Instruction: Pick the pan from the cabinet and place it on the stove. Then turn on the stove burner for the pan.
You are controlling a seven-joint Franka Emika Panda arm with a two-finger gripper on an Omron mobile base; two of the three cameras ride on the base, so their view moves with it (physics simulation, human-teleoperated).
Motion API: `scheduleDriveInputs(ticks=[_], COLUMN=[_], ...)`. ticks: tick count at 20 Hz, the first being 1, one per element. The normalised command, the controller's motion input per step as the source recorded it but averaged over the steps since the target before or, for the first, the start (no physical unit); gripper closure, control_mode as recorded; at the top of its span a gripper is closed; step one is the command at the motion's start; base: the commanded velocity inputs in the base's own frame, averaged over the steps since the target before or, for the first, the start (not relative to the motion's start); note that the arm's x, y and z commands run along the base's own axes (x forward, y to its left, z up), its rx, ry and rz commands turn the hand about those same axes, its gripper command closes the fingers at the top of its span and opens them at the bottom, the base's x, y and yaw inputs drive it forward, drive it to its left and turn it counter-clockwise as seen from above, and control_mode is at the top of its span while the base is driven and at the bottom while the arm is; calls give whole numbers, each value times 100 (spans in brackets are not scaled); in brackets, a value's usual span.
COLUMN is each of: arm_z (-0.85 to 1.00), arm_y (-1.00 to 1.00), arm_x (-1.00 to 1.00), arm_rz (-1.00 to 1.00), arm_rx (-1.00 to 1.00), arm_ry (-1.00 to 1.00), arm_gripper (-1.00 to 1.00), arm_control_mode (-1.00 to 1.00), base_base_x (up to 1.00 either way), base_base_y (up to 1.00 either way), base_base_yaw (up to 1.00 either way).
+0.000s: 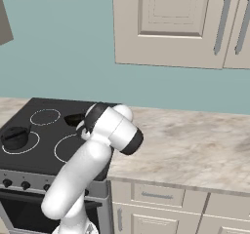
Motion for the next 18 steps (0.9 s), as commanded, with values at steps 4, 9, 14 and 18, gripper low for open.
scheduleDriveInputs(ticks=[4,9,14,18], arm_z=[-2,0,-1,-8], arm_y=[0,0,0,0], arm_x=[13,20,24,28], arm_rz=[0,0,0,0], arm_rx=[-1,-1,-3,-5], arm_ry=[-9,-2,0,0], arm_gripper=[100,100,100,100], arm_control_mode=[-100,-100,-100,-100], base_base_x=[0,0,0,0], base_base_y=[0,0,0,0], base_base_yaw=[0,0,0,0])
